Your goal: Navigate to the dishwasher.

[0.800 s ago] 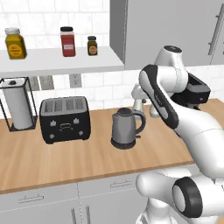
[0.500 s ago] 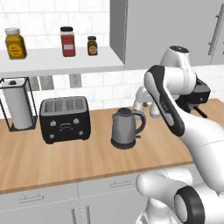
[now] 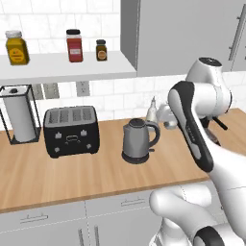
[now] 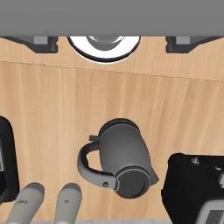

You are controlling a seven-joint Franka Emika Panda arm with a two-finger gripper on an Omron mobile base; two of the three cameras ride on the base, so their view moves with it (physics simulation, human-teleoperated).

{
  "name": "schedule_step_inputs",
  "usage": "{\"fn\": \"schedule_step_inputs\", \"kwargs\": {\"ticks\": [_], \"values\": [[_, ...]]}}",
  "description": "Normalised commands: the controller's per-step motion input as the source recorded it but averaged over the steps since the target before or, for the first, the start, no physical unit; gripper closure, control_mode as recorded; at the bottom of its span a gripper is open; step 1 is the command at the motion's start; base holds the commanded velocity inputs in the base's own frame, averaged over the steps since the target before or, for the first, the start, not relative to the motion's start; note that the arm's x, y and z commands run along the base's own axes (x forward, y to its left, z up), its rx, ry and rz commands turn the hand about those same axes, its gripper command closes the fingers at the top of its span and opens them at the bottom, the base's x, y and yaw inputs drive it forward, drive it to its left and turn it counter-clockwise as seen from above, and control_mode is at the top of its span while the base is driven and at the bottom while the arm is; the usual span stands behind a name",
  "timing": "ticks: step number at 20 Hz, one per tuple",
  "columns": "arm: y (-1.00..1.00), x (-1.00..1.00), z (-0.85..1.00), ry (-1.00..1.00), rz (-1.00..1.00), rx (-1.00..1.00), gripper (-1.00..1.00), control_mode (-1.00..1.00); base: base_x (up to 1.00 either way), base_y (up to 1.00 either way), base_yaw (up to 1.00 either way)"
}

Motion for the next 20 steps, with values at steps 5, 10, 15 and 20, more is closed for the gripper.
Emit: {"fn": "schedule_step_inputs", "kwargs": {"ticks": [5, 10, 15, 20], "values": [[0.00, 0.00, 0.00, 0.00, 0.00, 0.00, -1.00, 1.00, -0.11, 0.00, 0.00], [0.00, 0.00, 0.00, 0.00, 0.00, 0.00, -1.00, 1.00, -0.96, -0.04, 0.00], [0.00, 0.00, 0.00, 0.00, 0.00, 0.00, -1.00, 1.00, -0.97, -0.03, 0.01], [0.00, 0.00, 0.00, 0.00, 0.00, 0.00, -1.00, 1.00, -0.57, 0.03, 0.14]]}}
